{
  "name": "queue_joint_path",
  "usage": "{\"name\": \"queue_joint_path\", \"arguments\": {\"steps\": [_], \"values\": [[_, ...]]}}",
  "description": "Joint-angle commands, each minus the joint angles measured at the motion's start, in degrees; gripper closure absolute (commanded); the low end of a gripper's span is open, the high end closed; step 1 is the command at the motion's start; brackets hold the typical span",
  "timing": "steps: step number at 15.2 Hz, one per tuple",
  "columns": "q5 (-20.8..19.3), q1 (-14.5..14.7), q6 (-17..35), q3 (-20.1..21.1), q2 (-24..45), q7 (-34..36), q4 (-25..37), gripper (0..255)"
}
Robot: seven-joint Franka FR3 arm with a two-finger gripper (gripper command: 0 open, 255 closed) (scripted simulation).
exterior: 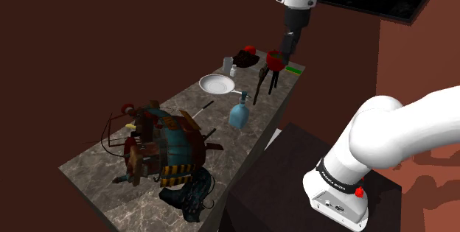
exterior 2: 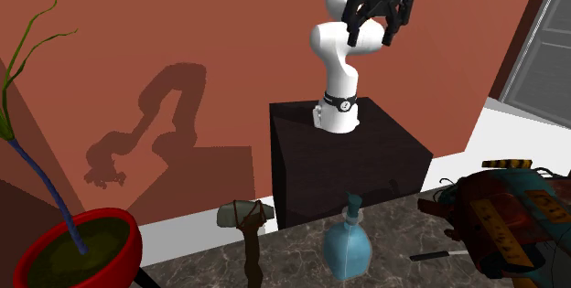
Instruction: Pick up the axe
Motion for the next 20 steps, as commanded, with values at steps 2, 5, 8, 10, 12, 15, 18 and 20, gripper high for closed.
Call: {"name": "queue_joint_path", "arguments": {"steps": [2,5,8,10,12,15,18,20], "values": [[-2.8,-0.3,3.2,-3.8,3.7,-6.7,0.0,0],[-4.9,-0.4,6.2,-7.4,8.5,-13.1,1.5,0],[-6.4,-0.4,9.3,-10.7,14.1,-19.5,3.7,0],[-6.9,-0.3,11.4,-12.7,18.2,-23.7,5.6,0],[-7.0,-0.2,13.3,-14.6,22.4,-28.0,7.7,0],[-6.5,-0.3,16.1,-17.0,29.3,-34.5,11.5,0],[-5.0,-0.6,18.5,-18.7,36.5,-41.1,15.9,0],[-3.7,-1.2,19.9,-19.4,41.4,-45.4,19.3,0]]}}
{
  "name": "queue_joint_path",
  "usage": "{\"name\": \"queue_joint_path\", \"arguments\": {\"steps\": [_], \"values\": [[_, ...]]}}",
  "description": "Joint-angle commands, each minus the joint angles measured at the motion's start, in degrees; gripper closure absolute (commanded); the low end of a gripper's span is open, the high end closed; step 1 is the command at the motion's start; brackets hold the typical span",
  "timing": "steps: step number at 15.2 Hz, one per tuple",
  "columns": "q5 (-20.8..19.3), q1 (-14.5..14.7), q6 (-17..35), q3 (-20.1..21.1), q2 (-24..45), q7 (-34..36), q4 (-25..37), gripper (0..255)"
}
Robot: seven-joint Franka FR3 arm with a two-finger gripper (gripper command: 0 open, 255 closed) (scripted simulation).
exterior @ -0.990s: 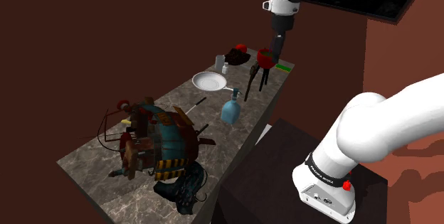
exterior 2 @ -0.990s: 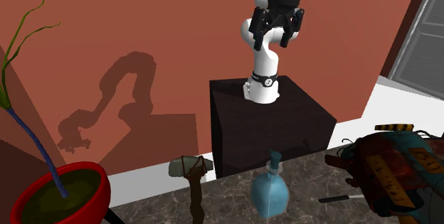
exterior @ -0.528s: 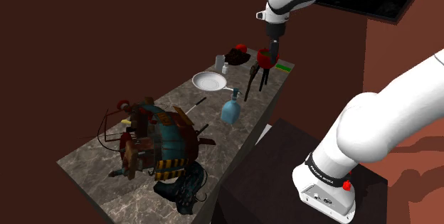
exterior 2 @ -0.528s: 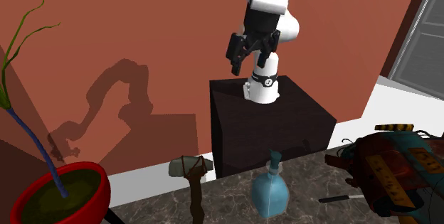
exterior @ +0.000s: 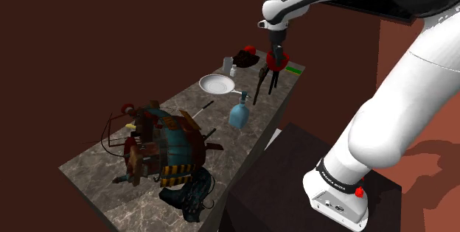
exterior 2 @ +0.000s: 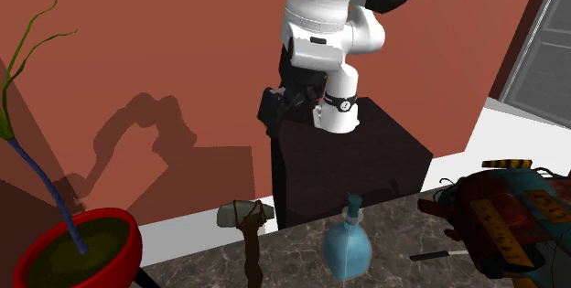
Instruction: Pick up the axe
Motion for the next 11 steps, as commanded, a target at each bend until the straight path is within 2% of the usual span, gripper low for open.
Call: {"name": "queue_joint_path", "arguments": {"steps": [1,10,11], "values": [[1.6,-0.6,1.2,-0.7,5.6,-4.7,4.0,0],[7.2,-6.6,2.9,1.4,27.9,-21.3,23.6,0],[7.3,-6.9,2.8,1.6,28.7,-21.8,24.5,0]]}}
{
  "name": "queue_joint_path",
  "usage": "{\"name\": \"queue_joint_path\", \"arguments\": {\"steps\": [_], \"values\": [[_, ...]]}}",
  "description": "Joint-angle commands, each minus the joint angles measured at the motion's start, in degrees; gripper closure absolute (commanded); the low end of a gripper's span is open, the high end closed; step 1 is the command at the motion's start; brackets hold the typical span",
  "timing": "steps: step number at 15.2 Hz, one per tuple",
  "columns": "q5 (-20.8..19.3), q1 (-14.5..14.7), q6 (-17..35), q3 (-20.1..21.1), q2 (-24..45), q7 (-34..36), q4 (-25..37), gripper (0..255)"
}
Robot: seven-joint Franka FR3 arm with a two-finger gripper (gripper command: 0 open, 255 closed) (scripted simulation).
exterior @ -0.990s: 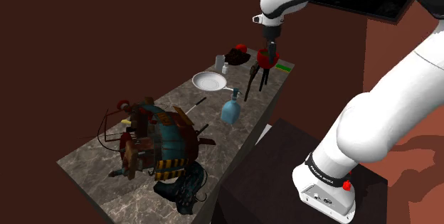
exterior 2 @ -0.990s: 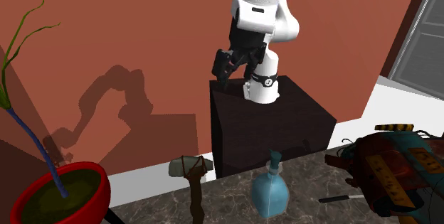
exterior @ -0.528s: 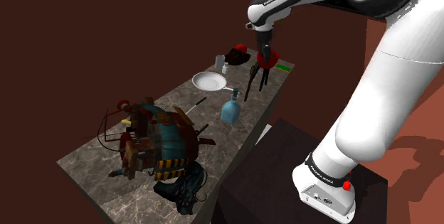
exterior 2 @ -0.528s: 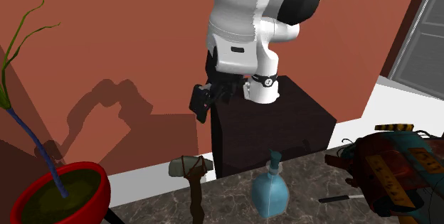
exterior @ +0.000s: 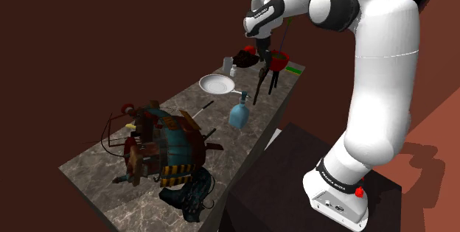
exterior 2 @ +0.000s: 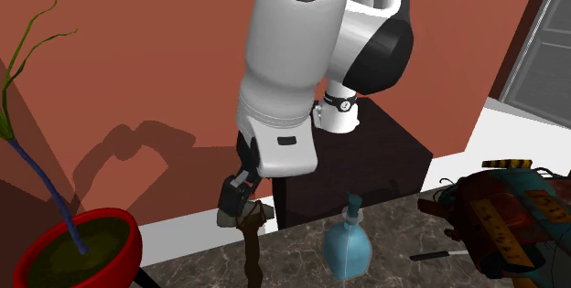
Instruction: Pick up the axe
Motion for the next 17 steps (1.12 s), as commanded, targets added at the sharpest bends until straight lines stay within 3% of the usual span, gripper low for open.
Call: {"name": "queue_joint_path", "arguments": {"steps": [1,9,10,17], "values": [[0.4,-0.7,0.5,0.3,2.0,-1.3,1.5,0],[1.0,-1.2,4.3,0.8,4.6,-0.7,0.1,0],[1.0,-1.2,4.2,0.8,4.7,-0.8,0.3,255],[1.0,-1.2,4.2,0.8,4.7,-0.8,0.3,255]]}}
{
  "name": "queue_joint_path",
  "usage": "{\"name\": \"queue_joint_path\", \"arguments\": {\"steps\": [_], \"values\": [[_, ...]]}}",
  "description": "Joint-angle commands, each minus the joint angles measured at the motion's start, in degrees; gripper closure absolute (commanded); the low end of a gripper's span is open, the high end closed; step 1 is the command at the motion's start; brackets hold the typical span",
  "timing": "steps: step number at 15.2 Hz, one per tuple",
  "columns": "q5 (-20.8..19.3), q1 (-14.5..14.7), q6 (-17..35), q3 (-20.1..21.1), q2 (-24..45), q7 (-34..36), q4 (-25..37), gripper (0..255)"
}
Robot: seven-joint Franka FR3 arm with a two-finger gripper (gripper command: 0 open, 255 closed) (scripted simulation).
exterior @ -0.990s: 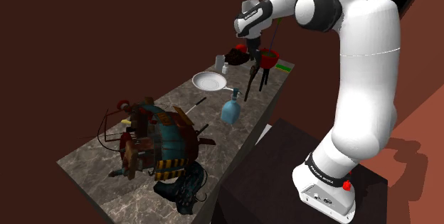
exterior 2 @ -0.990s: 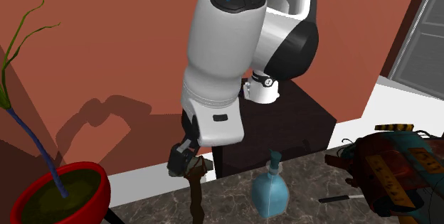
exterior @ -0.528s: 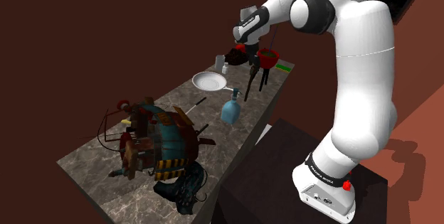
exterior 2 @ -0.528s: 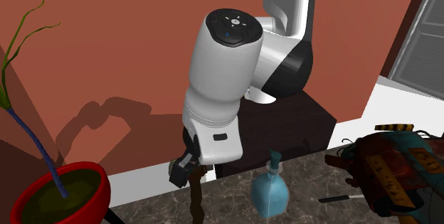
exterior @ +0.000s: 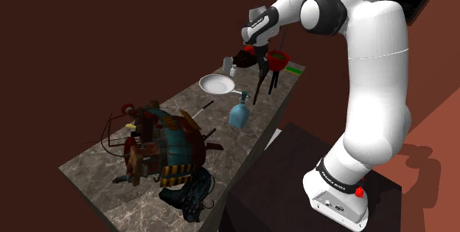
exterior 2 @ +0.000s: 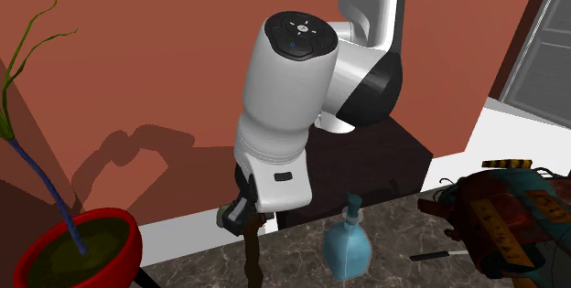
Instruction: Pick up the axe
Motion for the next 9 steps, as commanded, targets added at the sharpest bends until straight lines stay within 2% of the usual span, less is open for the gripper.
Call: {"name": "queue_joint_path", "arguments": {"steps": [1,9], "values": [[0.0,0.0,0.0,0.0,0.0,0.0,0.0,255],[-0.7,0.5,-4.0,-0.5,-2.8,-0.5,1.3,255]]}}
